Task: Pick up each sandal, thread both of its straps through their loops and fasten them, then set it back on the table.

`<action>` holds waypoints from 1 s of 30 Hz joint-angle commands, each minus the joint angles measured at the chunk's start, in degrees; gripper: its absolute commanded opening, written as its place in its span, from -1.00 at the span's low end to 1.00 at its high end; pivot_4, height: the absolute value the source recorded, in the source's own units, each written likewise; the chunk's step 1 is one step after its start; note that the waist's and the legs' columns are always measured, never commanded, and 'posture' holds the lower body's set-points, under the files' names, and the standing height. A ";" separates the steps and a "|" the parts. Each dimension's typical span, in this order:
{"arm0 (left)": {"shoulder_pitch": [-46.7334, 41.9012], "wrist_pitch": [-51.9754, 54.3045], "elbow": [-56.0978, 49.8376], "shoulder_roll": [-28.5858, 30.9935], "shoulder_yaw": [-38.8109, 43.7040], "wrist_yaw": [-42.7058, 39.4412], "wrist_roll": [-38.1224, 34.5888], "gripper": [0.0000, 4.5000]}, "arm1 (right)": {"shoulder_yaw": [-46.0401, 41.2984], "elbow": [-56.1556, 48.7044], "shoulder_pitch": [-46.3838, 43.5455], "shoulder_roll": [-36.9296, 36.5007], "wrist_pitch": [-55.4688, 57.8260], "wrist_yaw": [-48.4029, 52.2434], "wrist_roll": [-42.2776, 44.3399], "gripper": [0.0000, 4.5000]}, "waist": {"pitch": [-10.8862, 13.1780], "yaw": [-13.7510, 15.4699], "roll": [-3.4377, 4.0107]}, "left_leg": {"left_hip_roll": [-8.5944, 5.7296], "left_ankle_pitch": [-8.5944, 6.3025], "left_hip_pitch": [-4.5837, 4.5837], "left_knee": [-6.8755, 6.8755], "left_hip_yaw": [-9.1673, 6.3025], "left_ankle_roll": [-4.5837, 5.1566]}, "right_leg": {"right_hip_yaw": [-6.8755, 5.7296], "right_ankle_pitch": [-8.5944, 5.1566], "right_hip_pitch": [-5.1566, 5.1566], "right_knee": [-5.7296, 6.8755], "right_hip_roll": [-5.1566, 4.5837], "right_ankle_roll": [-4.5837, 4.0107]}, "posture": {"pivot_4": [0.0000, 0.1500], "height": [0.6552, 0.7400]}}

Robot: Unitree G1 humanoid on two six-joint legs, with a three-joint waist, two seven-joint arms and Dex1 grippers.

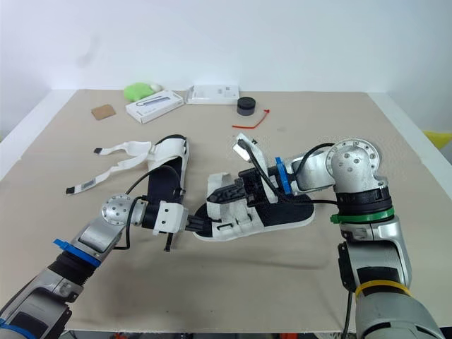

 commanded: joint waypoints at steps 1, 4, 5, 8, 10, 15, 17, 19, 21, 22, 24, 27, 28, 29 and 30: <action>1.52 1.37 2.26 0.80 -2.02 -0.64 3.12 -1.00 | 0.64 0.64 -2.33 -1.20 -0.36 4.43 -4.02 -0.99 | 0.00 0.00 0.00 | 0.00 0.00 -0.01 0.00 -0.01 0.00 | -0.01 0.00 0.00 0.00 -0.01 0.00 | 1.00 1.00; 1.69 1.42 2.13 0.97 -1.94 -0.61 3.09 -1.00 | 2.03 0.38 -2.00 -2.03 -0.17 7.68 -6.46 -0.99 | 0.00 0.00 0.00 | -0.01 0.00 -0.02 0.00 -0.01 0.00 | -0.04 0.00 -0.01 -0.01 -0.04 0.00 | 1.00 1.00; 1.72 1.40 2.11 1.01 -1.94 -0.59 3.12 -1.00 | 2.58 0.19 -1.66 -2.30 -0.37 8.63 -7.45 -0.99 | 0.00 0.01 0.00 | -0.01 0.00 -0.01 -0.01 -0.01 0.00 | -0.05 0.00 -0.01 -0.01 -0.04 0.00 | 1.00 1.00; 1.81 1.46 1.92 1.13 -1.92 -0.56 3.14 -1.00 | 5.24 -0.91 -0.54 -3.72 -2.49 11.93 -11.25 -0.99 | 0.00 0.00 0.00 | -0.02 0.00 -0.01 -0.01 -0.02 0.00 | -0.08 -0.01 -0.01 -0.01 -0.06 0.01 | 1.00 1.00; 1.88 1.48 1.80 1.23 -1.93 -0.62 3.11 -1.00 | 6.90 -1.45 -0.25 -4.58 -4.04 14.18 -13.51 -0.99 | 0.00 0.00 0.01 | -0.02 0.00 -0.01 -0.01 0.00 0.00 | -0.08 -0.01 -0.01 -0.01 -0.06 0.01 | 1.00 1.00; 2.04 1.53 1.52 1.35 -1.99 -0.69 3.13 -1.00 | 9.80 -2.37 -0.13 -5.45 -7.51 18.72 -18.27 -0.99 | 0.00 0.00 0.01 | -0.02 -0.01 -0.01 -0.02 -0.02 0.00 | -0.10 -0.03 -0.02 -0.02 -0.05 0.01 | 1.00 1.00; 2.06 1.61 1.41 1.33 -2.02 -0.70 3.12 -1.00 | 10.26 -2.51 -0.11 -5.43 -8.27 20.07 -19.69 -0.99 | 0.00 0.00 0.01 | -0.02 -0.01 -0.01 -0.02 -0.03 0.00 | -0.11 -0.03 -0.02 -0.02 -0.06 0.01 | 1.00 1.00; 2.11 1.62 1.32 1.33 -2.07 -0.74 3.13 -1.00 | 10.80 -3.10 0.11 -5.55 -9.81 21.16 -21.44 -0.55 | 0.00 0.01 0.01 | -0.03 -0.01 -0.01 -0.03 -0.02 0.00 | -0.11 -0.03 -0.02 -0.02 -0.07 0.01 | 1.00 1.00; 2.22 1.62 1.20 1.35 -2.11 -0.75 3.11 -1.00 | 10.35 -4.13 0.43 -5.42 -11.23 21.73 -22.71 -0.13 | 0.00 0.01 0.01 | -0.04 -0.01 -0.01 -0.03 -0.03 -0.01 | -0.12 -0.03 -0.02 -0.02 -0.09 0.01 | 1.00 1.00; 2.26 1.64 1.13 1.35 -2.12 -0.74 3.10 -1.00 | 9.85 -4.61 0.52 -5.30 -11.21 21.84 -22.92 0.07 | 0.01 0.01 0.01 | -0.04 -0.01 -0.01 -0.03 -0.03 -0.01 | -0.12 -0.03 -0.03 -0.02 -0.10 0.00 | 1.00 1.00; 2.40 1.66 0.98 1.39 -2.14 -0.73 3.08 -1.00 | 8.71 -5.66 0.70 -5.04 -10.23 21.95 -22.70 0.07 | 0.00 0.01 0.01 | -0.04 -0.02 -0.01 -0.03 -0.03 -0.01 | -0.12 -0.03 -0.03 -0.02 -0.11 0.00 | 1.00 1.00; 2.45 1.67 0.92 1.35 -2.20 -0.68 3.14 -1.00 | 7.32 -7.62 1.42 -4.63 -8.65 21.64 -22.05 0.07 | 0.00 0.02 0.01 | -0.04 -0.02 -0.02 -0.03 -0.04 -0.01 | -0.14 -0.03 -0.03 -0.02 -0.15 -0.01 | 1.00 1.00; 2.44 1.67 0.95 1.31 -2.23 -0.63 3.18 -1.00 | 6.72 -8.31 1.76 -4.38 -7.96 21.45 -21.69 0.07 | 0.01 0.02 0.01 | -0.04 -0.02 -0.01 -0.04 -0.05 -0.02 | -0.14 -0.04 -0.04 -0.02 -0.15 -0.02 | 1.00 1.00; 2.39 1.68 1.00 1.26 -2.24 -0.58 3.22 -1.00 | 6.10 -8.99 2.13 -4.12 -7.21 21.31 -21.27 0.07 | 0.01 0.02 0.01 | -0.04 -0.03 -0.02 -0.05 -0.07 -0.02 | -0.16 -0.04 -0.04 -0.02 -0.16 -0.05 | 1.00 1.00; 2.31 1.68 1.08 1.19 -2.25 -0.54 3.25 -1.00 | 5.47 -9.75 2.53 -3.83 -6.58 21.17 -20.99 0.07 | 0.01 0.03 0.01 | -0.04 -0.03 -0.02 -0.05 -0.08 -0.02 | -0.16 -0.04 -0.04 -0.02 -0.17 -0.06 | 1.00 1.00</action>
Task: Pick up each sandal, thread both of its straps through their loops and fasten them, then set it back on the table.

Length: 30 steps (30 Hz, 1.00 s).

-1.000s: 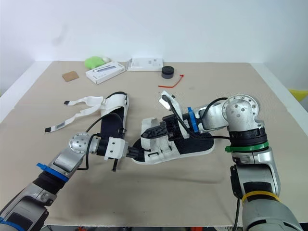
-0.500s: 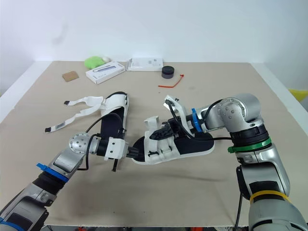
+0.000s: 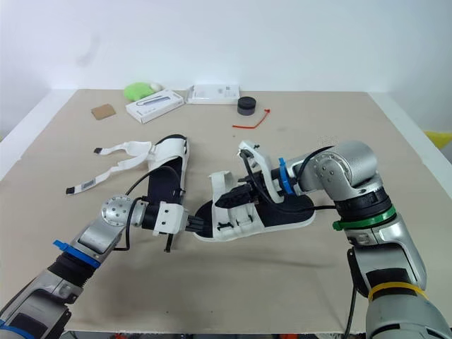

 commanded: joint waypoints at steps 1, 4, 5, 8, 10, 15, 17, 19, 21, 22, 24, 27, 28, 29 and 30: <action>1.58 1.49 2.18 1.07 -2.23 -0.95 3.26 -1.00 | -3.63 -4.15 0.67 0.93 2.70 -0.60 2.03 0.07 | 0.00 0.01 0.00 | 0.00 0.00 0.00 -0.01 0.00 0.00 | 0.00 0.01 0.00 0.00 -0.03 -0.02 | 1.00 1.00; 1.50 1.33 2.40 1.06 -2.22 -0.97 3.27 -1.00 | -5.42 -6.70 2.05 2.10 4.70 -1.33 3.04 0.07 | 0.00 0.03 0.00 | -0.01 -0.01 -0.01 -0.01 -0.02 0.00 | 0.00 0.01 0.00 0.00 -0.07 -0.03 | 1.00 1.00; 1.47 1.29 2.47 1.06 -2.22 -0.98 3.27 -1.00 | -5.82 -7.43 2.50 2.42 5.14 -1.65 3.17 0.07 | 0.00 0.03 0.00 | -0.01 -0.01 -0.01 -0.01 -0.03 0.00 | -0.01 0.01 0.00 0.00 -0.07 -0.02 | 1.00 1.00; 1.24 1.24 2.76 0.89 -2.23 -0.95 3.28 -1.00 | -6.47 -9.65 4.14 2.92 6.08 -2.04 3.64 0.07 | 0.00 0.03 0.00 | -0.01 -0.01 -0.01 -0.01 -0.04 -0.01 | -0.03 0.01 0.00 0.00 -0.06 -0.01 | 1.00 1.00; 1.12 1.23 2.90 0.82 -2.22 -0.96 3.23 -1.00 | -6.68 -10.90 5.26 3.20 6.12 -2.49 3.61 0.07 | 0.00 0.03 0.00 | -0.02 -0.01 -0.01 0.00 -0.05 0.00 | -0.03 0.00 0.00 0.00 -0.05 -0.01 | 1.00 1.00; 0.70 1.05 3.46 0.68 -2.18 -0.94 3.27 -1.00 | -7.24 -10.94 6.17 4.13 5.40 -3.75 2.65 0.07 | 0.00 0.03 0.00 | -0.02 -0.01 0.00 0.00 -0.03 0.00 | -0.05 -0.03 0.01 0.00 0.01 0.04 | 1.00 1.00; 0.56 1.06 3.59 0.61 -2.18 -0.89 3.25 -1.00 | -7.62 -10.00 6.08 4.55 5.00 -4.34 2.22 -0.10 | 0.00 0.03 0.00 | -0.04 0.00 0.00 0.00 -0.03 -0.01 | -0.06 -0.03 0.01 0.00 0.01 0.05 | 1.00 1.00; 0.54 1.10 3.56 0.60 -2.17 -0.90 3.20 -1.00 | -7.62 -9.60 6.03 4.45 4.96 -4.20 2.16 -0.36 | 0.00 0.04 0.00 | -0.04 0.00 0.01 0.00 -0.03 -0.01 | -0.07 -0.03 0.02 0.01 0.02 0.05 | 1.00 1.00; 0.63 1.10 3.49 0.66 -2.15 -0.88 3.18 -1.00 | -7.75 -9.17 6.08 4.41 5.46 -4.14 2.15 -0.73 | 0.00 0.04 0.00 | -0.04 0.00 0.01 0.00 -0.03 -0.01 | -0.07 -0.03 0.02 0.01 0.01 0.05 | 1.00 1.00; 0.64 1.10 3.50 0.67 -2.14 -0.87 3.18 -1.00 | -8.06 -8.79 6.08 4.59 5.90 -4.27 2.18 -0.89 | 0.00 0.04 0.00 | -0.04 0.00 0.01 0.00 -0.03 -0.01 | -0.07 -0.02 0.01 0.01 0.00 0.03 | 1.00 1.00; 0.75 1.08 3.44 0.72 -2.13 -0.83 3.19 -1.00 | -9.10 -7.09 5.67 5.13 7.55 -4.75 2.59 -0.97 | 0.00 0.05 0.00 | -0.05 0.00 0.00 0.00 -0.03 -0.01 | -0.07 -0.01 0.02 0.01 -0.01 0.03 | 1.00 1.00; 0.86 1.09 3.37 0.74 -2.16 -0.82 3.19 -1.00 | -9.30 -4.30 4.44 4.85 8.23 -4.97 4.10 -0.97 | 0.00 0.05 0.00 | -0.06 0.00 0.01 0.00 -0.03 -0.01 | -0.06 0.01 0.02 0.01 -0.01 -0.01 | 1.00 1.00; 0.87 1.10 3.38 0.71 -2.18 -0.81 3.20 -1.00 | -9.30 -3.22 3.90 4.71 8.24 -5.18 4.89 -0.97 | 0.00 0.05 0.00 | -0.06 0.00 0.01 0.00 -0.03 -0.01 | -0.06 0.01 0.02 0.01 -0.01 -0.01 | 1.00 1.00; 0.86 1.09 3.41 0.69 -2.20 -0.80 3.21 -1.00 | -9.24 -2.31 3.31 4.56 8.24 -5.28 5.74 -0.97 | 0.00 0.05 0.00 | -0.06 0.00 0.01 0.00 -0.03 -0.01 | -0.07 0.01 0.02 0.01 -0.01 -0.01 | 1.00 1.00; 0.83 1.08 3.45 0.66 -2.20 -0.79 3.21 -1.00 | -9.04 -1.12 2.55 4.33 8.24 -5.45 7.17 -0.97 | 0.00 0.05 0.00 | -0.06 0.00 0.01 0.00 -0.03 -0.01 | -0.07 0.01 0.02 0.01 -0.01 -0.01 | 1.00 1.00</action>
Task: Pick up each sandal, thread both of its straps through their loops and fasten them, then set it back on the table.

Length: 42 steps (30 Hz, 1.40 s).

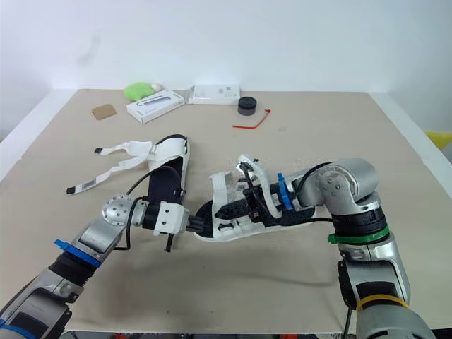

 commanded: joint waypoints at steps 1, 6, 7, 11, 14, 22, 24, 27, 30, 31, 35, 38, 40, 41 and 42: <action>1.30 1.26 2.82 0.74 -2.02 -0.69 3.22 -1.00 | -1.29 2.92 -3.40 -0.88 0.12 -0.53 5.05 -0.97 | 0.00 0.00 0.00 | 0.00 0.00 0.00 0.00 0.00 0.00 | 0.00 0.00 0.00 0.00 0.00 0.00 | 1.00 1.00; 1.21 1.27 2.91 0.45 -2.09 -0.55 3.22 -1.00 | 0.48 8.45 -5.63 -1.60 0.12 -3.33 11.12 -0.97 | 0.00 0.01 0.00 | 0.00 0.00 0.00 0.00 0.00 0.00 | 0.00 0.02 0.01 0.00 -0.01 -0.04 | 1.00 1.00; 1.25 1.24 2.92 0.42 -2.08 -0.49 3.26 -1.00 | 0.97 9.04 -5.74 -1.68 0.12 -3.99 11.58 -0.97 | 0.00 0.01 0.00 | -0.01 0.00 0.00 0.00 0.00 0.00 | 0.00 0.03 0.01 0.00 -0.03 -0.06 | 1.00 1.00; 1.44 1.25 2.87 0.41 -2.03 -0.34 3.33 -1.00 | 2.78 9.68 -5.47 -2.25 0.12 -5.40 11.29 -0.97 | 0.00 0.01 0.00 | -0.03 0.00 -0.02 0.00 0.00 0.00 | 0.01 0.04 0.01 -0.01 -0.05 -0.07 | 1.00 1.00; 1.52 1.30 2.80 0.46 -1.98 -0.26 3.33 -1.00 | 3.15 10.18 -5.73 -2.17 0.12 -5.87 11.01 -0.97 | 0.00 0.02 0.00 | -0.04 0.00 -0.02 0.00 0.00 0.00 | 0.02 0.04 0.01 -0.01 -0.05 -0.05 | 1.00 1.00; 1.75 1.31 2.71 0.63 -1.92 -0.19 3.31 -1.00 | 4.19 9.57 -6.53 -2.65 0.12 -5.48 11.63 -0.97 | 0.00 0.02 0.00 | -0.05 0.00 -0.02 0.00 0.00 0.00 | 0.02 0.01 0.01 -0.01 -0.05 0.00 | 1.00 1.00; 1.80 1.29 2.68 0.65 -1.94 -0.18 3.35 -1.00 | 4.69 8.77 -6.51 -3.32 0.12 -5.23 12.55 -0.97 | 0.00 0.02 0.00 | -0.05 0.00 -0.02 0.00 0.00 0.00 | 0.02 0.01 0.01 0.00 -0.05 0.00 | 1.00 1.00; 1.83 1.29 2.61 0.62 -1.99 -0.16 3.38 -1.00 | 5.21 8.44 -6.65 -4.04 0.12 -5.81 15.18 -0.97 | 0.00 0.02 0.00 | -0.05 0.00 -0.02 0.00 -0.01 0.00 | 0.01 0.01 0.01 -0.01 -0.05 0.00 | 1.00 1.00; 1.82 1.25 2.60 0.56 -2.01 -0.13 3.40 -1.00 | 5.67 8.03 -6.55 -4.52 0.12 -6.73 17.41 -0.97 | 0.00 0.02 0.00 | -0.04 0.00 -0.03 0.00 -0.01 0.00 | 0.02 0.01 0.01 -0.01 -0.06 0.00 | 1.00 1.00; 1.84 1.24 2.57 0.53 -2.04 -0.11 3.41 -1.00 | 5.74 8.02 -6.39 -4.58 0.12 -7.08 17.80 -0.97 | 0.00 0.02 0.00 | -0.04 0.00 -0.03 0.00 -0.01 0.00 | 0.02 0.00 0.01 -0.01 -0.06 0.01 | 1.00 1.00; 1.89 1.15 2.49 0.49 -2.10 -0.07 3.46 -1.00 | 5.60 8.74 -5.75 -4.18 0.12 -8.98 18.09 -0.97 | 0.00 0.02 0.00 | -0.04 0.00 -0.03 0.00 -0.01 0.00 | 0.02 -0.02 0.01 -0.01 -0.06 0.04 | 1.00 1.00; 1.95 1.14 2.45 0.50 -2.16 -0.05 3.53 -1.00 | 5.08 10.06 -5.73 -3.32 0.12 -10.23 17.46 -0.97 | 0.00 0.02 0.00 | -0.04 0.00 -0.03 0.00 -0.01 0.00 | 0.02 -0.01 0.01 -0.01 -0.06 0.04 | 1.00 1.00; 2.03 1.19 2.40 0.49 -2.20 -0.02 3.55 -1.00 | 4.82 10.80 -5.79 -2.73 0.12 -10.96 17.38 -0.97 | 0.00 0.03 0.00 | -0.04 0.00 -0.03 0.00 -0.01 0.00 | 0.02 -0.01 0.01 -0.01 -0.06 0.04 | 1.00 1.00; 2.07 1.22 2.35 0.49 -2.20 0.00 3.54 -1.00 | 4.73 11.21 -5.82 -2.43 0.12 -11.36 17.33 -0.97 | 0.00 0.02 0.00 | -0.04 0.00 -0.03 0.00 -0.01 0.00 | 0.02 -0.01 0.01 -0.01 -0.06 0.03 | 1.00 1.00; 2.12 1.25 2.30 0.49 -2.19 0.03 3.54 -1.00 | 4.65 11.58 -5.81 -2.22 0.12 -11.73 17.33 -0.97 | 0.00 0.03 0.00 | -0.04 0.00 -0.03 0.00 -0.01 0.00 | 0.02 -0.01 0.01 -0.01 -0.06 0.03 | 1.00 1.00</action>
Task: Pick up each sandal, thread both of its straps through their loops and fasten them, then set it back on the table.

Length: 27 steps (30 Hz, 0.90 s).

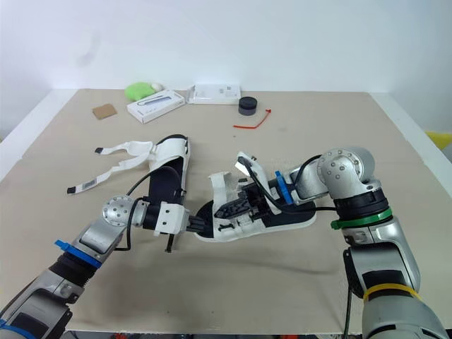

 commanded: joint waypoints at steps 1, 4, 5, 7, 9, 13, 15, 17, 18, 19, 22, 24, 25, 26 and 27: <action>1.92 1.33 2.34 0.75 -2.19 -0.22 3.54 -1.00 | -1.20 1.05 -0.46 0.66 -0.06 -1.26 1.04 -0.97 | 0.00 0.00 0.00 | 0.00 0.00 0.00 0.00 0.00 0.00 | 0.00 0.00 0.00 0.00 0.00 0.00 | 1.00 1.00; 2.03 1.37 2.23 0.78 -2.18 -0.14 3.57 -1.00 | -1.21 1.69 -0.38 0.81 -0.06 -2.07 1.21 -0.97 | 0.00 0.00 0.00 | 0.00 0.00 0.00 0.00 0.00 0.00 | 0.00 0.01 0.00 0.00 0.00 -0.01 | 1.00 1.00; 2.08 1.39 2.19 0.80 -2.15 -0.11 3.57 -1.00 | -1.23 1.80 -0.31 0.85 -0.06 -2.30 1.13 -0.97 | 0.00 0.00 0.00 | 0.00 0.00 0.00 0.00 0.00 0.00 | 0.00 0.01 0.00 0.00 0.00 -0.02 | 1.00 1.00; 2.15 1.39 2.13 0.85 -2.13 -0.06 3.59 -1.00 | -1.27 1.71 -0.13 0.91 -0.06 -2.47 0.45 -0.97 | 0.00 0.00 0.00 | 0.00 0.00 0.00 0.00 0.00 0.00 | 0.00 0.01 0.00 0.00 0.00 -0.01 | 1.00 1.00; 2.22 1.37 2.08 0.89 -2.11 -0.03 3.61 -1.00 | -1.40 1.25 0.10 1.01 -0.06 -2.50 -1.16 -0.97 | 0.00 0.00 0.00 | 0.00 0.00 0.00 0.00 0.00 0.00 | 0.00 0.01 0.00 0.00 0.00 -0.01 | 1.00 1.00; 2.18 1.32 2.16 0.85 -2.09 -0.01 3.57 -1.00 | -0.89 -1.34 0.88 0.83 -1.44 -1.34 -6.42 -0.97 | -0.01 0.00 0.01 | 0.00 0.00 0.00 0.00 0.00 0.00 | 0.00 0.00 0.00 0.00 0.01 0.00 | 1.00 1.00; 2.16 1.31 2.23 0.84 -2.10 0.01 3.57 -1.00 | -0.27 -2.70 1.20 0.49 -2.55 -0.08 -8.37 -0.97 | -0.01 0.00 0.01 | 0.00 0.00 0.00 0.00 -0.01 0.00 | 0.00 -0.02 0.00 0.00 0.02 0.03 | 1.00 1.00; 2.20 1.32 2.18 0.90 -2.07 -0.04 3.53 -1.00 | -1.76 -2.40 0.75 1.32 -1.30 0.39 -8.70 -0.97 | -0.01 0.00 0.01 | 0.00 0.00 0.00 0.00 0.00 0.00 | 0.00 -0.04 0.00 0.00 0.02 0.06 | 1.00 1.00; 2.21 1.29 2.21 0.94 -2.05 -0.07 3.51 -1.00 | -2.54 -2.11 0.33 1.68 -0.61 0.66 -8.39 -0.97 | -0.01 0.00 0.01 | 0.00 0.00 0.00 0.00 0.00 0.00 | 0.00 -0.04 0.00 0.00 0.01 0.06 | 1.00 1.00; 2.23 1.27 2.23 0.97 -2.03 -0.11 3.47 -1.00 | -3.02 -2.08 -0.16 1.66 -0.21 0.93 -7.43 -0.97 | -0.01 0.00 0.01 | 0.00 0.00 0.00 0.00 0.00 0.00 | 0.00 -0.03 0.01 0.00 0.02 0.05 | 1.00 1.00; 2.18 1.22 2.37 0.96 -2.04 -0.12 3.50 -1.00 | -3.04 -2.29 -0.98 0.65 -0.06 1.25 -3.66 -0.97 | -0.01 0.00 0.01 | 0.00 0.00 0.00 0.00 -0.02 0.00 | 0.00 0.00 0.00 0.00 0.01 -0.01 | 1.00 1.00; 2.08 1.23 2.50 0.86 -2.08 -0.09 3.54 -1.00 | -2.77 -2.42 -1.23 0.08 -0.06 1.08 -1.60 -0.97 | 0.00 0.00 0.02 | 0.00 0.00 -0.01 0.00 -0.02 0.00 | 0.00 0.01 0.00 0.00 -0.01 -0.02 | 1.00 1.00; 2.04 1.23 2.54 0.84 -2.08 -0.09 3.54 -1.00 | -2.69 -2.44 -1.29 -0.05 -0.06 0.75 -0.85 -0.97 | 0.00 0.00 0.02 | 0.00 0.00 -0.01 0.00 -0.02 0.00 | 0.00 0.01 0.00 0.00 -0.01 -0.02 | 1.00 1.00; 2.01 1.22 2.57 0.82 -2.08 -0.09 3.54 -1.00 | -2.64 -2.46 -1.32 -0.15 -0.06 0.35 -0.22 -0.97 | 0.00 -0.01 0.02 | 0.00 0.00 -0.01 0.00 -0.01 0.00 | 0.00 0.01 0.00 -0.01 -0.02 -0.02 | 1.00 1.00; 1.94 1.19 2.66 0.77 -2.09 -0.09 3.55 -1.00 | -2.60 -2.32 -1.33 -0.21 -0.06 -0.05 0.45 -0.97 | 0.00 -0.01 0.02 | 0.00 0.00 -0.01 0.00 -0.01 0.00 | 0.00 0.00 0.00 -0.01 -0.01 -0.01 | 1.00 1.00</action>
